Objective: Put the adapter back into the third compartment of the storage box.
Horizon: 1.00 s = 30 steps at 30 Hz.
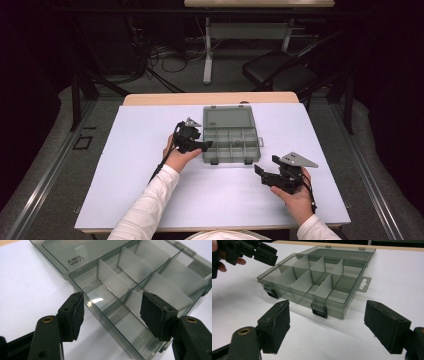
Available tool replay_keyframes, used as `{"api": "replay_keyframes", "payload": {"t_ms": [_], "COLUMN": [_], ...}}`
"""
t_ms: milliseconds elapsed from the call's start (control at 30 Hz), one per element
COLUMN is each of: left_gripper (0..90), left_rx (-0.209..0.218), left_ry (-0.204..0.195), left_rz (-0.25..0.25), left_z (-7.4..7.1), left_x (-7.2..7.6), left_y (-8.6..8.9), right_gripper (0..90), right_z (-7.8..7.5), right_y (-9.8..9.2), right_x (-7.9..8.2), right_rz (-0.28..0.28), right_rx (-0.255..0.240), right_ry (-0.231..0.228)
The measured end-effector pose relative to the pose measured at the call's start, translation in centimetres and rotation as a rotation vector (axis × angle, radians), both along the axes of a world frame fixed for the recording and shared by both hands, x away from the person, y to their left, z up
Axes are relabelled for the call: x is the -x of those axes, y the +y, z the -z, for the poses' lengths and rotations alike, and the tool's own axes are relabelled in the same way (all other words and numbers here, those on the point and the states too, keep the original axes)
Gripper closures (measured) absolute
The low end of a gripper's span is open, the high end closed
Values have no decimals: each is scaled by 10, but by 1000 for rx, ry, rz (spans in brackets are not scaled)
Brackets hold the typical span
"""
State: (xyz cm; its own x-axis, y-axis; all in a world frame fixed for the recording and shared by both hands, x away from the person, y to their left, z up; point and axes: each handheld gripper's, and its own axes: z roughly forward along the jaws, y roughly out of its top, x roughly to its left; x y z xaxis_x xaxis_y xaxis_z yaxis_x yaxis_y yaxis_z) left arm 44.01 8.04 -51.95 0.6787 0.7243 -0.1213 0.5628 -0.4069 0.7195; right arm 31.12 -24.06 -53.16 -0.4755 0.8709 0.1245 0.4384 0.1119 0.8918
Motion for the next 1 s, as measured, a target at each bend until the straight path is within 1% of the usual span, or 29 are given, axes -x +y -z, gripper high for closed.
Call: {"api": "replay_keyframes", "payload": {"t_ms": [100, 133, 167, 200, 267, 333, 367, 533, 600, 667, 733, 800, 1000], "left_gripper": [347, 345, 339, 333, 329, 326, 325, 334, 340, 341, 344, 351, 377], "left_rx": [-15, -23, -23, -30, -43, -51, -62, -60, -52, -67, -71, -83, -95], "left_ry": [-6, -2, -12, -14, 0, -1, 7, 13, 6, 17, 15, 20, 5], "left_rz": [2, 10, 4, 5, 15, 10, 16, 17, 11, 22, 19, 27, 19], "left_z": [4, 4, 7, 8, 11, 14, 15, 21, 24, 25, 28, 29, 35], "left_x": [1, 1, 1, 1, 1, 1, 1, 0, 0, -1, -1, -1, -1], "left_y": [-3, -3, -5, -5, -6, -7, -6, -7, -7, -7, -8, -8, -11], "right_gripper": [205, 203, 203, 203, 203, 203, 203, 203, 203, 203, 203, 203, 203], "right_z": [0, -1, -1, 0, -1, -1, -1, -1, 0, 0, 0, 0, 0], "right_y": [0, 0, 0, 1, 0, 0, 0, -1, 0, 0, 1, 0, -1], "right_x": [0, 0, 0, -1, -1, -2, -2, -3, -3, -3, -3, -3, -4], "right_rz": [-2, -5, -5, -5, -6, -7, -7, -7, -10, -12, -14, -14, -7], "right_rx": [0, 0, 0, -1, 2, 3, 3, 5, 9, 7, 8, 9, 3], "right_ry": [0, 3, 4, 1, 3, 4, 4, 5, 9, 13, 12, 10, 9]}}
